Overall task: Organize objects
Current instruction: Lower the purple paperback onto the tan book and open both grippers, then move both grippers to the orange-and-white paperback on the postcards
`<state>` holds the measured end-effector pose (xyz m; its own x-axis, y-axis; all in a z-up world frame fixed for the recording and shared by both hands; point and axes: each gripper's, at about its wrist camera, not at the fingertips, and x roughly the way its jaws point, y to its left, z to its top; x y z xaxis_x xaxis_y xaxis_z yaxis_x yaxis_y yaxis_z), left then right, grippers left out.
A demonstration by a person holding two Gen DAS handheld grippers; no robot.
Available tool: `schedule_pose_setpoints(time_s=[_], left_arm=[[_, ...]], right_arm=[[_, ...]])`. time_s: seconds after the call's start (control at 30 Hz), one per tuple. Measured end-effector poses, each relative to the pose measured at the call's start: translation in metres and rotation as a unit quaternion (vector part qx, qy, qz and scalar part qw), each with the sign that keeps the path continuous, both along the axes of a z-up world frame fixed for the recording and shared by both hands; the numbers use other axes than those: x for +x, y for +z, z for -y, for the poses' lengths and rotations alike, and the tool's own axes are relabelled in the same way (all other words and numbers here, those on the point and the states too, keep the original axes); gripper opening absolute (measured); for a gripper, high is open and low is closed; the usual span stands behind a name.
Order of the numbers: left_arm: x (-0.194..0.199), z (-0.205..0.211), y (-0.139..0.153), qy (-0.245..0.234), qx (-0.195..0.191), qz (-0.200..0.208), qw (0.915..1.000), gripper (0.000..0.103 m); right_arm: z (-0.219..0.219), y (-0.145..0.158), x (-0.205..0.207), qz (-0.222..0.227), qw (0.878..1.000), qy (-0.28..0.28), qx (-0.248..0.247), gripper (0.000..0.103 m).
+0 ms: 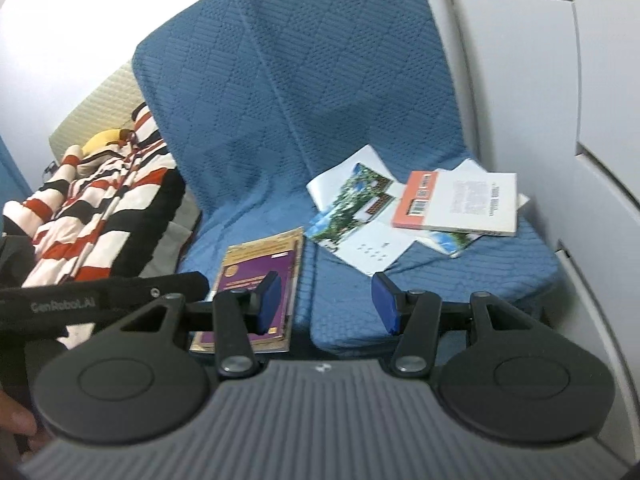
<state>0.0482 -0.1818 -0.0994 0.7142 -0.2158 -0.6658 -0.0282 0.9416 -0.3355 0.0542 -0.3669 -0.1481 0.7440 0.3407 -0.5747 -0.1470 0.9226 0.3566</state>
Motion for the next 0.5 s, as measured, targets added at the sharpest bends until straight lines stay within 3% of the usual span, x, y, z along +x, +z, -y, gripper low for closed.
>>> schedule_pose_setpoints(time_s=[0.5], left_arm=[[0.013, 0.029, 0.0, -0.017, -0.005, 0.003, 0.9998, 0.089]], right_arm=[[0.035, -0.004, -0.008, -0.004, 0.999, -0.04, -0.005, 0.054]])
